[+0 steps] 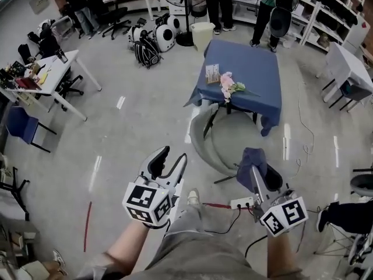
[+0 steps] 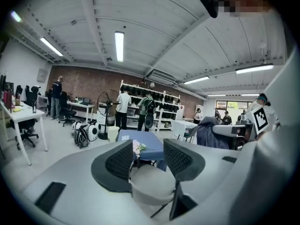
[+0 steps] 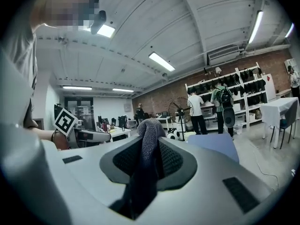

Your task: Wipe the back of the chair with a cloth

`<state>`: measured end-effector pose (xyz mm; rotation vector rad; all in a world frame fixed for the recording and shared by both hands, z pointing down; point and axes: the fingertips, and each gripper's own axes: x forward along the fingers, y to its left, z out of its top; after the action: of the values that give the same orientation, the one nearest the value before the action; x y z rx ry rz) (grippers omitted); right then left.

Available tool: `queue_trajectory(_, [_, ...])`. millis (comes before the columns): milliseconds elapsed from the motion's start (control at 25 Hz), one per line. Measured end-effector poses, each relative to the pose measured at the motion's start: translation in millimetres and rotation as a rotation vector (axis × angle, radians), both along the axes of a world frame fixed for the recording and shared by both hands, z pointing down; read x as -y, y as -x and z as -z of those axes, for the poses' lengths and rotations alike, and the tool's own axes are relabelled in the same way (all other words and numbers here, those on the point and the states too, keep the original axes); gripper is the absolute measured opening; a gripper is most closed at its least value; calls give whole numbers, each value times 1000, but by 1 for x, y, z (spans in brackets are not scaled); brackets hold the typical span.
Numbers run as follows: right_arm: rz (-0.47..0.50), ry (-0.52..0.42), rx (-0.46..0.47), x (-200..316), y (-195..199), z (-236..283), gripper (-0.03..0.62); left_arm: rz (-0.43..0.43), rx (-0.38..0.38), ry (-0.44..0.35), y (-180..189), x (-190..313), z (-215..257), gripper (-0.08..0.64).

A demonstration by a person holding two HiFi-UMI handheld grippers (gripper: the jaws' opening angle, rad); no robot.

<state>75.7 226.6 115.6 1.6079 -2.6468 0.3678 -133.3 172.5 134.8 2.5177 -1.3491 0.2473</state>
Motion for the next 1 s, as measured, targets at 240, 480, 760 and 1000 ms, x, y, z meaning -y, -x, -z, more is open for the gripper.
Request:
queue_trajectory(240, [-36, 101, 1, 77, 15, -41, 104, -40, -12, 118, 4, 75, -41, 218])
queue_trajectory(480, [-88, 175, -14, 132, 15, -81, 104, -79, 8, 203, 5, 120, -84, 218])
queue_trajectory(760, [-89, 253, -19, 175, 10, -121, 104, -71, 1, 320, -3, 141, -129, 218])
queue_trajectory(1000, [-60, 310, -7, 216, 7, -168, 104, -53, 8, 402, -16, 159, -166, 218])
